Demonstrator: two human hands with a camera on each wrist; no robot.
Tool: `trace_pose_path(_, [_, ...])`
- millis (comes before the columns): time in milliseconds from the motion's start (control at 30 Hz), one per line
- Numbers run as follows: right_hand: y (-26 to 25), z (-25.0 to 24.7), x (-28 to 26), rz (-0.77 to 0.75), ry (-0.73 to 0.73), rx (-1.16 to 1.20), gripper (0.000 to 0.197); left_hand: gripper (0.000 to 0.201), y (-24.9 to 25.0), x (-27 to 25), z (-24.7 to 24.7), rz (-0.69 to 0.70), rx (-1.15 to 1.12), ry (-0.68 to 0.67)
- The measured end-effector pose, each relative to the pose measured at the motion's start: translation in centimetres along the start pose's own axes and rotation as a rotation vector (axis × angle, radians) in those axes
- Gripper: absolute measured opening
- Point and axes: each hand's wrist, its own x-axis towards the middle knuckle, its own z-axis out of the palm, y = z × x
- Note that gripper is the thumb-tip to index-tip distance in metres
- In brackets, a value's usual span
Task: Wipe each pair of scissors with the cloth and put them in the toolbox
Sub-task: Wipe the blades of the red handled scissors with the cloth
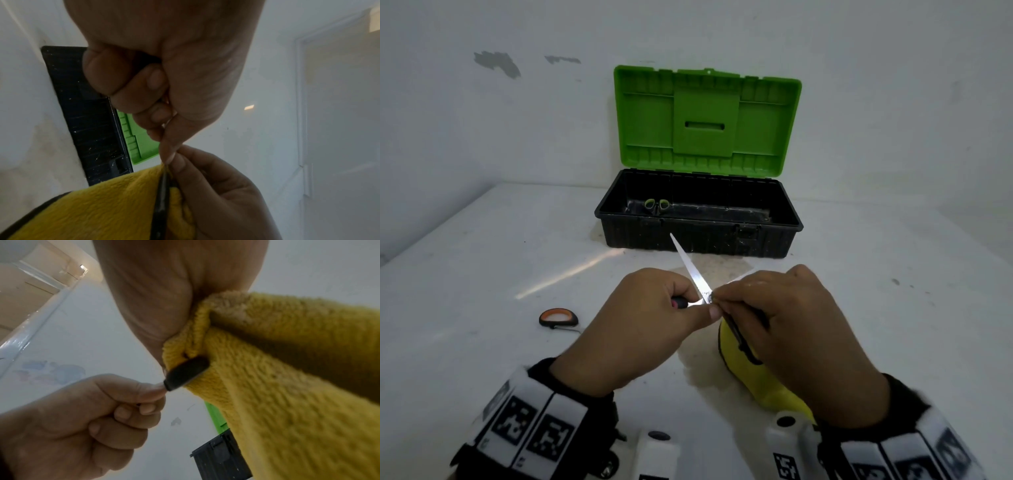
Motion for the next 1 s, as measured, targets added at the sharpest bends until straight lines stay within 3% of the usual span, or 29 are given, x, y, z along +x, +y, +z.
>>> trace_pose_path(100, [0.0,-0.2,0.1,-0.022,-0.06,-0.005,0.03,0.031,-0.1,-0.2,-0.2,0.0,0.015,0.007])
trace_pose_path(233, [0.4,-1.1,0.0,-0.012,-0.124,-0.021,0.019,0.035,-0.4,-0.4,0.1,0.015,0.034,0.007])
trace_pose_path(433, [1.1,-1.7,-0.2,0.126,0.082,0.027,0.008,0.036,-0.5,-0.5,0.7,-0.03,-0.005,-0.017])
trace_pose_path(567, [0.0,0.2,-0.1,0.131,0.091,0.034,0.007,0.04,0.2,-0.7,1.3,-0.001,0.033,0.003])
trace_pose_path(667, [0.5,0.5,-0.3,0.206,0.137,0.033,0.007,0.032,0.3,-1.1,1.5,0.014,0.067,0.046])
trace_pose_path(1000, [4.0,-1.2,0.5,0.453,0.043,0.078,0.012,0.032,-0.1,-1.2,1.8,0.024,0.125,0.08])
